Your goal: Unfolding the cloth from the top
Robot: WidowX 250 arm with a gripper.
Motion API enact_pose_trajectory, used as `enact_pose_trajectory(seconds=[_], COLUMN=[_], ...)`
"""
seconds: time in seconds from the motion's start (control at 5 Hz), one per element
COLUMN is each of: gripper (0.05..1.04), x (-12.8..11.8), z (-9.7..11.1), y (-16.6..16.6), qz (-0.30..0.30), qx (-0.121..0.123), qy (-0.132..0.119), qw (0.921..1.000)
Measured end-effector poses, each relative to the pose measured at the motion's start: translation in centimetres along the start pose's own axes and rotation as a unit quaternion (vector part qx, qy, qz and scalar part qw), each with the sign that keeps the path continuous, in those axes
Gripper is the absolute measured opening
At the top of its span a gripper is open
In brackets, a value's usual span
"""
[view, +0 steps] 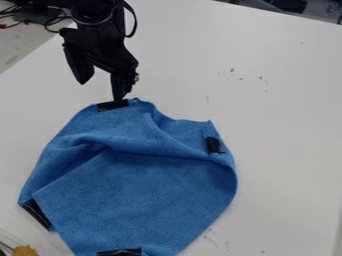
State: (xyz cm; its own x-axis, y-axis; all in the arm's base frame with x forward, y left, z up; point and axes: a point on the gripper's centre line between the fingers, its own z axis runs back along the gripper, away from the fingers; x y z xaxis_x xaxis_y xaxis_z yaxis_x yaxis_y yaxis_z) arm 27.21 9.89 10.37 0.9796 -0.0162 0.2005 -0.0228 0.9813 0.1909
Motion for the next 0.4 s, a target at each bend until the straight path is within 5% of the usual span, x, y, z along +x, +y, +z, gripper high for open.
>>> enact_pose_trajectory(seconds=[0.4], gripper=[1.001], x=[0.06], z=[-1.18], y=[-0.17], qz=[-0.020], qx=[-0.005], qy=[0.010], qw=[0.9997])
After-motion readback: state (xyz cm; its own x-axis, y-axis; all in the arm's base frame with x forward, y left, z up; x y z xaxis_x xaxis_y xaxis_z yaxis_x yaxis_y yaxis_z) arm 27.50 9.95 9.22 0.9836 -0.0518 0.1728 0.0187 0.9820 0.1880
